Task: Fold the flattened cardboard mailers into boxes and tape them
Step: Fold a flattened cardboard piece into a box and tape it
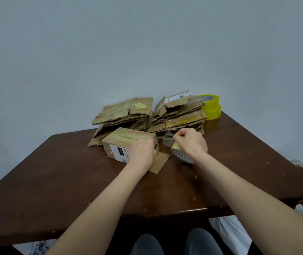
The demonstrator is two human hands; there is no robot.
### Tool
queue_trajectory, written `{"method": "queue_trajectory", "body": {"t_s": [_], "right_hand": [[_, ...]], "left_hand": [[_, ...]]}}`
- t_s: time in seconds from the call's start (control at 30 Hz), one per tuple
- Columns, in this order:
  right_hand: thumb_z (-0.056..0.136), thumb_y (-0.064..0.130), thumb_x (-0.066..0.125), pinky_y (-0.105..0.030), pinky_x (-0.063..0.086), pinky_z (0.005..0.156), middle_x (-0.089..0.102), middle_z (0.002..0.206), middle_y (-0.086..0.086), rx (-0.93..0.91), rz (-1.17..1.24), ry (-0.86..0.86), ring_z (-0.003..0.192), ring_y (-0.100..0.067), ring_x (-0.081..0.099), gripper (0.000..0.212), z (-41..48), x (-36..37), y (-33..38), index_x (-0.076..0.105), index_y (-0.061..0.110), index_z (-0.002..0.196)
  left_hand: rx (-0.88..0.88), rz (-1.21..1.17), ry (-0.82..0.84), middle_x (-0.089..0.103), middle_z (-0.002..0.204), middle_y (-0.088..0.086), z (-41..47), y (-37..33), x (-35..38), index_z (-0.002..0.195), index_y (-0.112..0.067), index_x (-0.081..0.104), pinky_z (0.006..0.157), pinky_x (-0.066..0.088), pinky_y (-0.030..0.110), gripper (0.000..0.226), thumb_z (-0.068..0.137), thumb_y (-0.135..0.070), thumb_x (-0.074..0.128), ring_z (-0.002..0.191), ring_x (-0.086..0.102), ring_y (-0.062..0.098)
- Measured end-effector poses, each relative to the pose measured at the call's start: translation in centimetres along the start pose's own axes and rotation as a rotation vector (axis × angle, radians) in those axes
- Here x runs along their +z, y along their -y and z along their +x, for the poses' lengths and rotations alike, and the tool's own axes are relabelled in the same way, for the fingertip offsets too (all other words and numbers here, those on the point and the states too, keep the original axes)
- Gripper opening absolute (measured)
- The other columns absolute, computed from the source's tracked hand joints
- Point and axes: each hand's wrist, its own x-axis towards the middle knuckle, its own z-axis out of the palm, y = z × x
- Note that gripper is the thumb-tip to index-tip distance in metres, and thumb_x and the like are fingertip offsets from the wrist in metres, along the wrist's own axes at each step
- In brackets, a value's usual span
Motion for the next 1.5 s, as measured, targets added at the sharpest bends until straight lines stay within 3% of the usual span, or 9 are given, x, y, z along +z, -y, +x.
{"method": "queue_trajectory", "body": {"t_s": [0.2, 0.37, 0.57, 0.7, 0.9, 1.07, 1.2, 1.33, 1.5], "right_hand": [[0.089, 0.033, 0.059, -0.031, 0.048, 0.067, 0.064, 0.095, 0.003, 0.073, 0.273, -0.092, 0.086, -0.018, 0.057, 0.011, 0.9, -3.5, -2.8, 0.068, 0.028, 0.086], [0.087, 0.035, 0.062, -0.032, 0.048, 0.072, 0.065, 0.095, 0.004, 0.067, 0.326, -0.148, 0.089, -0.017, 0.056, 0.009, 0.9, -5.2, -3.7, 0.068, 0.029, 0.085], [0.086, 0.038, 0.063, -0.031, 0.047, 0.073, 0.069, 0.096, -0.001, 0.047, 0.197, -0.186, 0.093, -0.023, 0.061, 0.010, 1.0, -6.1, -4.9, 0.066, 0.030, 0.081], [0.084, 0.039, 0.062, -0.033, 0.049, 0.074, 0.071, 0.093, 0.000, 0.004, 0.173, -0.140, 0.092, -0.024, 0.062, 0.010, 0.9, -5.8, -5.2, 0.065, 0.031, 0.078], [0.088, 0.036, 0.059, -0.039, 0.049, 0.082, 0.070, 0.097, 0.003, -0.090, 0.191, -0.091, 0.097, -0.022, 0.061, 0.009, 0.8, -5.4, -5.9, 0.064, 0.030, 0.085], [0.091, 0.030, 0.059, -0.040, 0.048, 0.088, 0.064, 0.098, 0.001, -0.086, 0.247, -0.076, 0.101, -0.023, 0.059, 0.039, 1.3, -5.3, -5.0, 0.050, 0.018, 0.127], [0.097, 0.031, 0.052, -0.039, 0.050, 0.082, 0.065, 0.112, -0.008, -0.111, -0.136, -0.056, 0.102, -0.030, 0.060, 0.030, 1.5, -5.2, -5.7, 0.051, 0.021, 0.125], [0.097, 0.041, 0.050, -0.041, 0.045, 0.093, 0.054, 0.126, -0.003, -0.141, -0.441, 0.033, 0.116, -0.026, 0.049, 0.031, 0.6, -3.8, -5.0, 0.060, 0.025, 0.121], [0.102, 0.035, 0.040, -0.037, 0.041, 0.100, 0.048, 0.137, -0.004, -0.362, -0.117, 0.041, 0.128, -0.023, 0.044, 0.041, -0.4, 0.5, 2.9, 0.051, 0.018, 0.137]], "left_hand": [[0.245, 0.136, -0.288, 0.067, 0.080, 0.002, -1.4, -1.7, 0.8, 0.093, -0.018, 0.063, 0.073, 0.041, 0.034, 0.015, 0.089, -0.031, 0.057, 0.084, 0.061, 0.025], [0.153, 0.000, 0.053, 0.065, 0.104, 0.000, -1.7, -4.8, 3.4, 0.112, -0.022, 0.057, 0.070, 0.049, 0.033, 0.024, 0.095, -0.038, 0.049, 0.096, 0.061, 0.021], [0.267, -0.345, -0.412, 0.064, 0.108, -0.006, 1.2, -8.2, 0.5, 0.117, -0.023, 0.066, 0.074, 0.046, 0.028, 0.029, 0.090, -0.034, 0.061, 0.101, 0.055, 0.016], [0.237, -0.265, -0.138, 0.062, 0.122, -0.006, 3.5, -9.8, -0.4, 0.126, -0.026, 0.061, 0.091, 0.045, 0.036, 0.039, 0.089, -0.039, 0.061, 0.116, 0.048, 0.020], [0.018, -0.614, -0.091, 0.074, 0.090, -0.002, 4.0, -9.8, 0.6, 0.089, -0.021, 0.078, 0.082, 0.048, 0.030, 0.014, 0.085, -0.029, 0.068, 0.092, 0.064, 0.015], [0.042, -0.410, -0.122, 0.068, 0.082, -0.001, 4.3, -9.6, 0.1, 0.084, -0.019, 0.074, 0.072, 0.049, 0.032, 0.024, 0.090, -0.038, 0.061, 0.086, 0.061, 0.018], [0.019, -0.322, -0.207, 0.062, 0.063, -0.003, 4.7, -5.8, -1.3, 0.071, -0.016, 0.069, 0.057, 0.049, 0.030, 0.044, 0.095, -0.047, 0.049, 0.064, 0.060, 0.015], [-0.104, -0.261, -0.287, 0.069, 0.084, 0.000, 5.8, 2.4, -2.5, 0.095, -0.018, 0.074, 0.054, 0.039, 0.027, 0.030, 0.099, -0.029, 0.046, 0.077, 0.061, 0.018], [-0.279, -0.184, -0.191, 0.062, 0.123, 0.010, 6.1, 11.4, -1.6, 0.125, -0.014, 0.061, 0.088, 0.048, 0.040, 0.037, 0.099, -0.025, 0.038, 0.111, 0.057, 0.028]]}}
